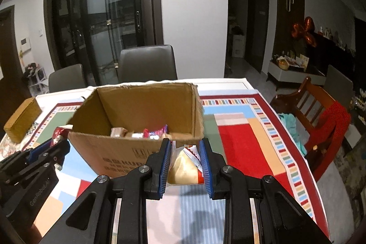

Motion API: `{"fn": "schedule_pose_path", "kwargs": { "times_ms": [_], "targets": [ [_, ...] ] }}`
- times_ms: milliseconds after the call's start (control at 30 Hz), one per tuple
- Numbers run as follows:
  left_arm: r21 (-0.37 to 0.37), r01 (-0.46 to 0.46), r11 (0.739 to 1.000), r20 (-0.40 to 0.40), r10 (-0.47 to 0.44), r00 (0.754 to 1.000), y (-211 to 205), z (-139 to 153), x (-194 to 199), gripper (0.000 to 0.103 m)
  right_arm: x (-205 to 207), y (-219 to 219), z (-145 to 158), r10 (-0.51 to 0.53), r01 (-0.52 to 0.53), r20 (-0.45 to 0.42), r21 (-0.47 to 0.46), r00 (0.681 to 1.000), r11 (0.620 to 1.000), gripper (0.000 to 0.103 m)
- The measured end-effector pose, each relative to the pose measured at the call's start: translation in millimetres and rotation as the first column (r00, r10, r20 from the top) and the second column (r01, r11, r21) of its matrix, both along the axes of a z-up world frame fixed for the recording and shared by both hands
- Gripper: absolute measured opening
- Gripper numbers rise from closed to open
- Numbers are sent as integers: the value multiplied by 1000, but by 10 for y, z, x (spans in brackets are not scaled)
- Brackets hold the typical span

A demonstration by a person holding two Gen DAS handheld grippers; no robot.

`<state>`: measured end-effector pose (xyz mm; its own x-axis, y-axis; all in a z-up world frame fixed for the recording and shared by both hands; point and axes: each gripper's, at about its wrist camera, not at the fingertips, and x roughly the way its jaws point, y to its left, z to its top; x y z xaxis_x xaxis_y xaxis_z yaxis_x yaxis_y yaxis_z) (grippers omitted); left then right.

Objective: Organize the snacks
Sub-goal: 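Lift the red packet and biscuit packet and carry both over the box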

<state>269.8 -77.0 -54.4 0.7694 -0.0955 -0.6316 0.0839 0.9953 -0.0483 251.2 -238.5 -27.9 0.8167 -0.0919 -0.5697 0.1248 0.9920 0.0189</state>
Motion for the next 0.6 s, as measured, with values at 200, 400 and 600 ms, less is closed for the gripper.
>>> {"fn": "schedule_pose_path", "kwargs": {
  "times_ms": [200, 400, 600],
  "targets": [
    [1, 1, 1000, 23, -1, 1000, 15, 113, 40, 22, 66, 73, 135, 13, -12, 27, -6, 1000, 1000, 27],
    [2, 3, 1000, 39, -3, 999, 11, 202, 116, 22, 146, 103, 254, 24, -24, 54, -8, 998, 1000, 27],
    [4, 0, 1000, 60, -1, 998, 2, 288, 231, 22, 256, 137, 336, 37, -37, 69, -8, 997, 999, 27]
  ]
}}
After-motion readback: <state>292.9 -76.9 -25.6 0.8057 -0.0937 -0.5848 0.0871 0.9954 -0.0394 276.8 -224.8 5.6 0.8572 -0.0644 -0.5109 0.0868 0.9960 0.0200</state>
